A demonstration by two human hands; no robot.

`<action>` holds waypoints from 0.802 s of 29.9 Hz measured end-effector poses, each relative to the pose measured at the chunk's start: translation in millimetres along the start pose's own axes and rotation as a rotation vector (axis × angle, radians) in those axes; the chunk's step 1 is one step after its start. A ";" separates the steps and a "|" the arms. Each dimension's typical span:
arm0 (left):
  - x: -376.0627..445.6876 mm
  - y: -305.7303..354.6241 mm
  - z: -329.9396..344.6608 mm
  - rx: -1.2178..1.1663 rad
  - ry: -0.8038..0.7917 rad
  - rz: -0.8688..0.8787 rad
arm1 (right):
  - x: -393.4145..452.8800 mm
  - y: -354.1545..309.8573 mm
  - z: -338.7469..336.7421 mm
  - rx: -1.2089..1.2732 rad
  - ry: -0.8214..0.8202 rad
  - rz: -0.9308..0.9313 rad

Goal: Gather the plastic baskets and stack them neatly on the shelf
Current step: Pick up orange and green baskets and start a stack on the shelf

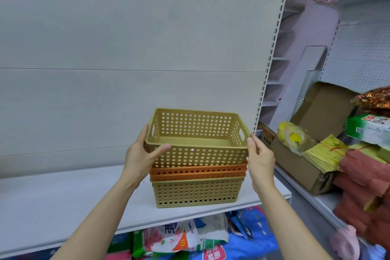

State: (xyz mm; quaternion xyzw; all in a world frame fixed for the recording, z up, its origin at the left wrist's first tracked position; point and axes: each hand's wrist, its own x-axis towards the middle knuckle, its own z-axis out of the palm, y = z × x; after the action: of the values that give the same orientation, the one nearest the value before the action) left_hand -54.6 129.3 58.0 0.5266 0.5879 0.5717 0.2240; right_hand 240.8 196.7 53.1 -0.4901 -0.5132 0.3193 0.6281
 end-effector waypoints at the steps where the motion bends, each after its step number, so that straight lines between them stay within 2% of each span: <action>1: -1.5 -0.4 1.0 0.012 0.007 -0.005 | 0.1 0.1 -0.6 -0.001 -0.004 0.004; 9: -19.6 -26.7 23.8 0.092 0.035 -0.080 | -9.2 24.9 4.4 -0.066 -0.079 0.069; 19: -28.4 -37.7 31.9 0.086 0.048 -0.059 | -9.1 29.9 10.1 -0.181 -0.157 -0.020; 22: -27.7 -35.6 25.4 0.158 0.011 -0.057 | -6.2 31.3 14.3 -0.391 -0.091 -0.109; 24: -26.8 -33.3 16.7 0.292 0.013 -0.053 | -6.6 34.0 21.8 -0.600 -0.032 -0.271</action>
State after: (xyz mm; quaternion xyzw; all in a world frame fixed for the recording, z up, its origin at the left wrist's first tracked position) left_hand -43.0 120.1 14.6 0.5342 0.6800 0.4774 0.1560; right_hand 221.6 207.7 18.6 -0.5752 -0.6548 0.0752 0.4845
